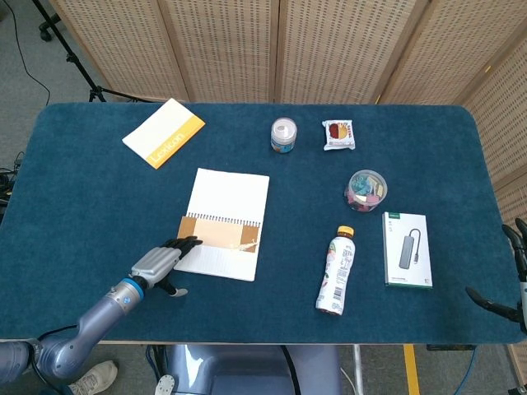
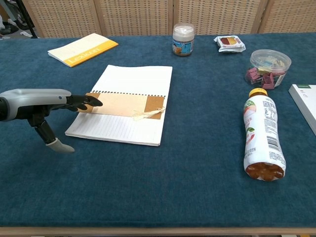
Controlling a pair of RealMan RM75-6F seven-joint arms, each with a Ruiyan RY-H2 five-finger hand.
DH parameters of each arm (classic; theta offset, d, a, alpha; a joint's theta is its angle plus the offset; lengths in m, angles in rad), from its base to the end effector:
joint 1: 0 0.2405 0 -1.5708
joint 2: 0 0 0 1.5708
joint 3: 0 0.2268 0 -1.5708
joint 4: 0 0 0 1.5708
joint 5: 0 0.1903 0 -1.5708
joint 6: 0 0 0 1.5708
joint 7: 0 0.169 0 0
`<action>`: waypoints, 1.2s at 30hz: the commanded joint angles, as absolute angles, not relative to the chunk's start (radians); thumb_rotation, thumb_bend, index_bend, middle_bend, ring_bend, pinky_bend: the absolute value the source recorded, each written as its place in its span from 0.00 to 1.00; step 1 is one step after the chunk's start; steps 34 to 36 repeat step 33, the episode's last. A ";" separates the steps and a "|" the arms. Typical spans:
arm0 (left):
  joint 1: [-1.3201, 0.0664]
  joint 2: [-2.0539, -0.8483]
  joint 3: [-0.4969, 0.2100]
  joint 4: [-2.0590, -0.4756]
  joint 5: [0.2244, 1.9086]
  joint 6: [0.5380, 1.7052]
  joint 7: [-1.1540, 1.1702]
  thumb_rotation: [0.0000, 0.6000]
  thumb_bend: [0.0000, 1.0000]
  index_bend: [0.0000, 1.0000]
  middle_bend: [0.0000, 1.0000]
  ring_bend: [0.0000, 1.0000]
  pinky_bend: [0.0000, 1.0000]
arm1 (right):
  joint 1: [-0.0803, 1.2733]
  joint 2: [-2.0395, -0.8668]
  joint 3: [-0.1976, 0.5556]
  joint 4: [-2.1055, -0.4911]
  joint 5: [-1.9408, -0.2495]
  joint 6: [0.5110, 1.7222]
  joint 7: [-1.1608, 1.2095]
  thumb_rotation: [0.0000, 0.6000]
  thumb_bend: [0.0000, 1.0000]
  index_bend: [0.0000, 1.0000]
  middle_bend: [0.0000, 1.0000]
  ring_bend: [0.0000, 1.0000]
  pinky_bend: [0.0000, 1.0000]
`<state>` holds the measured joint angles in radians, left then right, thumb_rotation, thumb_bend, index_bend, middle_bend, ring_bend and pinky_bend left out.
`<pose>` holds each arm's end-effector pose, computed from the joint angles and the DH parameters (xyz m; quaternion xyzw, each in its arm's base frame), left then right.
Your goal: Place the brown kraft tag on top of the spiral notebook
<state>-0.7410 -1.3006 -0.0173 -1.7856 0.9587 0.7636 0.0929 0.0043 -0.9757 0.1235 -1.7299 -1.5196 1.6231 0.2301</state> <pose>-0.1549 0.2788 -0.0055 -0.7232 -0.5673 -0.2723 0.2846 -0.2590 -0.1906 0.2251 0.5100 -0.3933 0.4965 0.5819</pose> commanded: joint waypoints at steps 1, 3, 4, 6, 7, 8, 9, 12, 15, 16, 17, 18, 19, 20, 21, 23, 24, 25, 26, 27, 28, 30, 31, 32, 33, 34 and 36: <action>-0.725 -1.274 -0.014 -1.813 0.992 0.776 0.077 1.00 0.20 0.00 0.00 0.00 0.00 | 0.004 -0.976 0.123 -1.731 -1.521 1.624 0.229 1.00 0.03 0.00 0.00 0.00 0.00; -0.716 -1.260 -0.014 -1.825 1.014 0.783 0.067 1.00 0.20 0.00 0.00 0.00 0.00 | 0.004 -0.976 0.123 -1.731 -1.521 1.624 0.229 1.00 0.03 0.00 0.00 0.00 0.00; -0.709 -1.250 -0.014 -1.834 1.031 0.792 0.060 1.00 0.20 0.00 0.00 0.00 0.00 | 0.004 -0.976 0.122 -1.731 -1.522 1.624 0.229 1.00 0.03 0.00 0.00 0.00 0.00; -0.695 -1.234 -0.014 -1.848 1.062 0.809 0.049 1.00 0.20 0.00 0.00 0.00 0.00 | 0.004 -0.977 0.122 -1.730 -1.522 1.624 0.229 1.00 0.03 0.00 0.00 0.00 0.00; -0.682 -1.221 -0.013 -1.856 1.090 0.832 0.044 1.00 0.20 0.00 0.00 0.00 0.00 | 0.004 -0.977 0.122 -1.730 -1.522 1.624 0.228 1.00 0.03 0.00 0.00 0.00 0.00; -0.670 -1.213 -0.010 -1.861 1.114 0.852 0.041 1.00 0.20 0.00 0.00 0.00 0.00 | 0.004 -0.978 0.122 -1.730 -1.523 1.623 0.227 1.00 0.03 0.00 0.00 0.00 0.00; -0.651 -1.205 -0.007 -1.863 1.145 0.886 0.041 1.00 0.19 0.00 0.00 0.00 0.00 | 0.005 -0.978 0.122 -1.730 -1.523 1.622 0.227 1.00 0.03 0.00 0.00 0.00 0.00; -0.599 -1.205 0.003 -1.842 1.221 0.996 0.058 1.00 0.15 0.00 0.00 0.00 0.00 | 0.007 -0.981 0.122 -1.727 -1.525 1.621 0.225 1.00 0.03 0.00 0.00 0.00 0.00; -0.531 -1.217 0.011 -1.794 1.296 1.137 0.082 1.00 0.08 0.00 0.00 0.00 0.00 | 0.008 -0.985 0.121 -1.724 -1.528 1.621 0.222 1.00 0.03 0.00 0.00 0.00 0.00; -0.502 -1.220 0.015 -1.773 1.322 1.189 0.082 1.00 0.06 0.00 0.00 0.00 0.00 | 0.009 -0.988 0.121 -1.722 -1.530 1.622 0.220 1.00 0.03 0.00 0.00 0.00 0.00; -0.480 -1.219 0.022 -1.757 1.340 1.226 0.080 1.00 0.05 0.00 0.00 0.00 0.00 | 0.009 -0.989 0.121 -1.722 -1.531 1.623 0.218 1.00 0.03 0.00 0.00 0.00 0.00; -0.454 -1.216 0.030 -1.740 1.360 1.263 0.073 1.00 0.05 0.00 0.00 0.00 0.00 | 0.010 -0.992 0.122 -1.720 -1.532 1.624 0.215 1.00 0.03 0.00 0.00 0.00 0.00; -0.437 -1.213 0.037 -1.731 1.373 1.285 0.068 1.00 0.05 0.00 0.00 0.00 0.00 | 0.010 -0.994 0.122 -1.719 -1.534 1.626 0.213 1.00 0.03 0.00 0.00 0.00 0.00; -0.420 -1.208 0.043 -1.723 1.379 1.304 0.063 1.00 0.05 0.00 0.00 0.00 0.00 | 0.011 -0.996 0.123 -1.717 -1.534 1.627 0.211 1.00 0.03 0.00 0.00 0.00 0.00; -0.408 -1.205 0.047 -1.719 1.382 1.317 0.060 1.00 0.05 0.00 0.00 0.00 0.00 | 0.011 -0.998 0.123 -1.716 -1.535 1.628 0.209 1.00 0.03 0.00 0.00 0.00 0.00; -0.379 -1.197 0.055 -1.712 1.388 1.347 0.049 1.00 0.05 0.00 0.00 0.00 0.00 | 0.012 -1.002 0.124 -1.713 -1.536 1.629 0.206 1.00 0.03 0.00 0.00 0.00 0.00; -0.368 -1.194 0.059 -1.710 1.391 1.358 0.044 1.00 0.05 0.00 0.00 0.00 0.00 | 0.013 -1.004 0.124 -1.711 -1.537 1.629 0.205 1.00 0.03 0.00 0.00 0.00 0.00; -0.352 -1.189 0.064 -1.706 1.396 1.374 0.037 1.00 0.05 0.00 0.00 0.00 0.00 | 0.013 -1.006 0.124 -1.710 -1.537 1.629 0.204 1.00 0.03 0.00 0.00 0.00 0.00; -0.342 -1.186 0.068 -1.704 1.400 1.383 0.031 1.00 0.06 0.00 0.00 0.00 0.00 | 0.013 -1.007 0.123 -1.709 -1.538 1.629 0.203 1.00 0.03 0.00 0.00 0.00 0.00; -0.326 -1.181 0.073 -1.700 1.405 1.398 0.023 1.00 0.06 0.00 0.00 0.00 0.00 | 0.014 -1.009 0.123 -1.707 -1.539 1.629 0.201 1.00 0.03 0.00 0.00 0.00 0.00; -0.316 -1.178 0.075 -1.697 1.407 1.407 0.018 1.00 0.06 0.00 0.00 0.00 0.00 | 0.014 -1.010 0.123 -1.706 -1.540 1.630 0.200 1.00 0.03 0.00 0.00 0.00 0.00; -0.288 -1.169 0.083 -1.690 1.409 1.434 0.012 1.00 0.06 0.00 0.00 0.00 0.00 | 0.015 -1.013 0.124 -1.704 -1.541 1.631 0.196 1.00 0.03 0.00 0.00 0.00 0.00; -0.275 -1.165 0.086 -1.687 1.411 1.446 0.011 1.00 0.06 0.00 0.00 0.00 0.00 | 0.015 -1.014 0.124 -1.703 -1.541 1.631 0.194 1.00 0.03 0.00 0.00 0.00 0.00; -0.267 -1.163 0.087 -1.684 1.412 1.452 0.012 1.00 0.06 0.00 0.00 0.00 0.00 | 0.015 -1.015 0.124 -1.703 -1.541 1.632 0.193 1.00 0.03 0.00 0.00 0.00 0.00; -0.257 -1.159 0.088 -1.681 1.411 1.459 0.012 1.00 0.06 0.00 0.00 0.00 0.00 | 0.015 -1.016 0.124 -1.703 -1.540 1.631 0.191 1.00 0.03 0.00 0.00 0.00 0.00; -0.257 -1.159 0.088 -1.681 1.411 1.459 0.012 1.00 0.06 0.00 0.00 0.00 0.00 | 0.015 -1.016 0.124 -1.703 -1.540 1.631 0.191 1.00 0.03 0.00 0.00 0.00 0.00; -0.257 -1.159 0.088 -1.681 1.411 1.459 0.012 1.00 0.06 0.00 0.00 0.00 0.00 | 0.015 -1.016 0.124 -1.703 -1.540 1.631 0.191 1.00 0.03 0.00 0.00 0.00 0.00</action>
